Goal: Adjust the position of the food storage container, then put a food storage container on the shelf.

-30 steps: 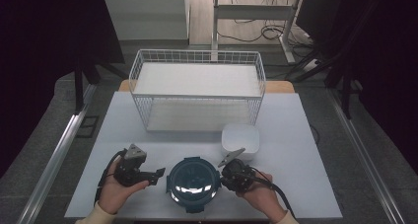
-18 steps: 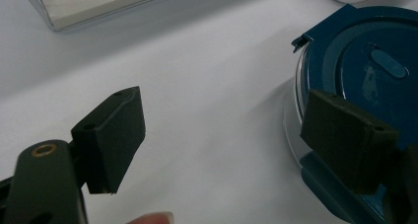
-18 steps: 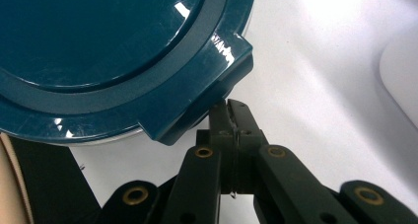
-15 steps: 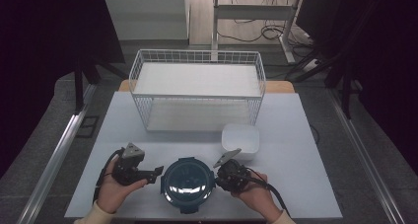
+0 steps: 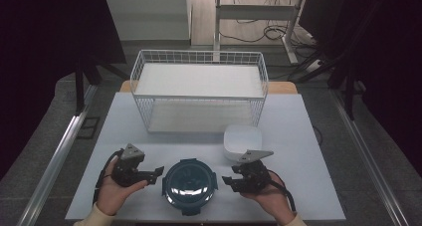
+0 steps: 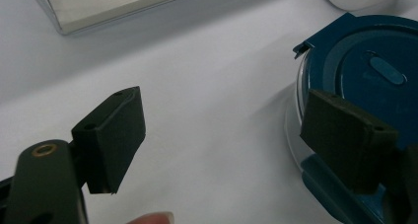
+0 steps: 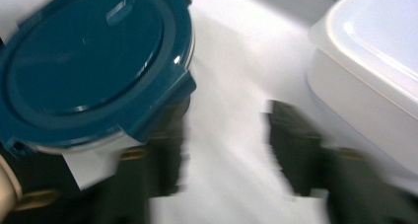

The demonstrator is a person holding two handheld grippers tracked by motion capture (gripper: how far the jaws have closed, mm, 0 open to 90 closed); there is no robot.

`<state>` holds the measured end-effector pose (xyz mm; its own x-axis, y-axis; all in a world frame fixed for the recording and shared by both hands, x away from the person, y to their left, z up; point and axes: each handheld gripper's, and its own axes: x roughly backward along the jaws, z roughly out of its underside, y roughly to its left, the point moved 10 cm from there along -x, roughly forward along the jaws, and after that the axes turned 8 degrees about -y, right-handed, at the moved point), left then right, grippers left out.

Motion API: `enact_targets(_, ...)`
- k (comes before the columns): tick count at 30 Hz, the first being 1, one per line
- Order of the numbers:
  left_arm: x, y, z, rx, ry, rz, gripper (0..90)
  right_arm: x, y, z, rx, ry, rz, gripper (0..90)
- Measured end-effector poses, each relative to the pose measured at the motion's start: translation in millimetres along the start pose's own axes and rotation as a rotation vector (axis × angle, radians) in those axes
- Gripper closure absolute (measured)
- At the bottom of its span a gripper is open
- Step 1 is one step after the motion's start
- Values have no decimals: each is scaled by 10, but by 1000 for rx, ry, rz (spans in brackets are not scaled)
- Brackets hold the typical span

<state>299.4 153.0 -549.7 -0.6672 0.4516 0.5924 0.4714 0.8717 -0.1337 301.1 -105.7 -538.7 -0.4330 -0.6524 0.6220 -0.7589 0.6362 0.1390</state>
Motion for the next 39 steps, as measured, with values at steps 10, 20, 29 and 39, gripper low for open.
enact_targets(10, 58, 9, -30, 28, -31, -20, 144, -13, 96, -5, -94, -34, -73, 237)
enact_targets(20, 125, -88, 1, 92, -42, 31, 126, -10, 97, -17, -129, -51, -35, 143)
enact_targets(29, 202, -256, 54, 182, -25, 117, 96, -54, 183, 18, -139, -36, -60, 143)
enact_targets(39, 191, -365, 163, 305, 8, 218, 67, -142, 285, 45, -205, -26, -113, 128)
